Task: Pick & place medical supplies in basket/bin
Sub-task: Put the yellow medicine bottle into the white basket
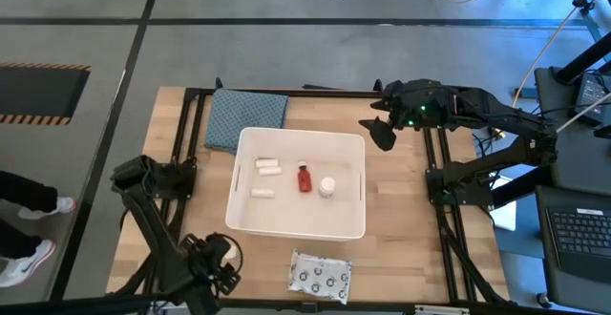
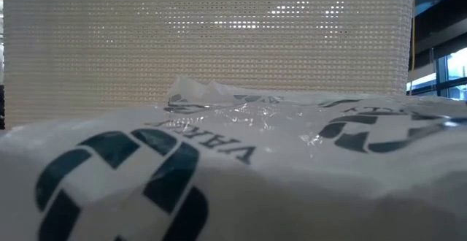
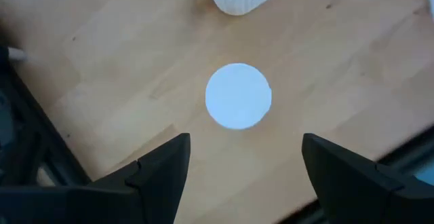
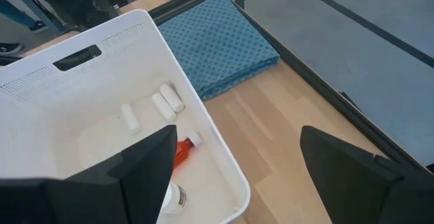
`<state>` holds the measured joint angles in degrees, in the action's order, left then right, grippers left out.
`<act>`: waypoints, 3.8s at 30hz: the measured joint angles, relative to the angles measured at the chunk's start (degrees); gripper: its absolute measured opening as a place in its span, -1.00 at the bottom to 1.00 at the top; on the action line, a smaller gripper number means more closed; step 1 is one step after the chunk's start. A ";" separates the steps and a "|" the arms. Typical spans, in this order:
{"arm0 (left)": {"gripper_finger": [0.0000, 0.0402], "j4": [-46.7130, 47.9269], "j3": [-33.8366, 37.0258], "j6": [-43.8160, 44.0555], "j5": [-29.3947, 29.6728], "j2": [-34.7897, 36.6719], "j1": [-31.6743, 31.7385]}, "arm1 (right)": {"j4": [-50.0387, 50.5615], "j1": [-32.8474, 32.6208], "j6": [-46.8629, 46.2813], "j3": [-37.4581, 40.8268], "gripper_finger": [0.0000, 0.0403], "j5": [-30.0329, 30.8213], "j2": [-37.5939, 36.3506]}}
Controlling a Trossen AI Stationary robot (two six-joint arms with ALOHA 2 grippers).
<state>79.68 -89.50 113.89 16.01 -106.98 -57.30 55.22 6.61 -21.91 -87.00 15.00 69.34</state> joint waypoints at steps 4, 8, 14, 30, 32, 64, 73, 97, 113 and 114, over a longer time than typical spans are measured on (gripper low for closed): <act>0.37 -0.19 0.00 2.13 1.43 -1.95 0.46 | -0.02 0.00 -0.16 0.00 0.55 -0.01 0.00; 0.37 1.42 0.00 5.69 1.49 -3.08 1.41 | -0.03 0.02 -0.39 0.00 0.55 0.00 0.00; 0.37 1.18 0.00 6.00 1.81 -4.11 2.55 | -0.07 0.02 -0.55 0.00 0.55 -0.02 0.00; 0.38 1.40 0.00 7.03 -0.90 -4.17 4.99 | -0.11 0.02 -2.01 0.00 0.55 -0.02 0.00; 0.37 1.27 0.38 7.07 -1.24 -4.17 4.99 | -0.10 0.00 -2.03 0.00 0.55 -0.02 0.00; 0.36 -9.56 12.68 6.42 0.61 -4.17 5.84 | -0.11 0.02 -2.03 0.02 0.55 -0.02 0.02; 0.30 -10.14 12.99 5.98 2.32 -4.17 5.82 | -0.11 0.02 -2.03 0.02 0.55 -0.02 0.02; 0.01 -9.26 3.96 -8.98 -0.19 3.75 3.38 | -0.69 0.00 -2.03 0.02 0.55 -0.02 0.02; 0.00 -10.62 -11.51 -51.93 20.07 19.28 13.36 | -1.88 0.00 -1.61 0.02 0.55 -0.02 0.02; 0.00 -10.70 -11.79 -56.63 20.05 19.26 15.80 | -1.88 0.00 -1.54 0.02 0.55 -0.02 0.02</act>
<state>68.98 -101.29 57.26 36.05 -87.72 -41.50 53.34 6.61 -23.45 -86.98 14.98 69.36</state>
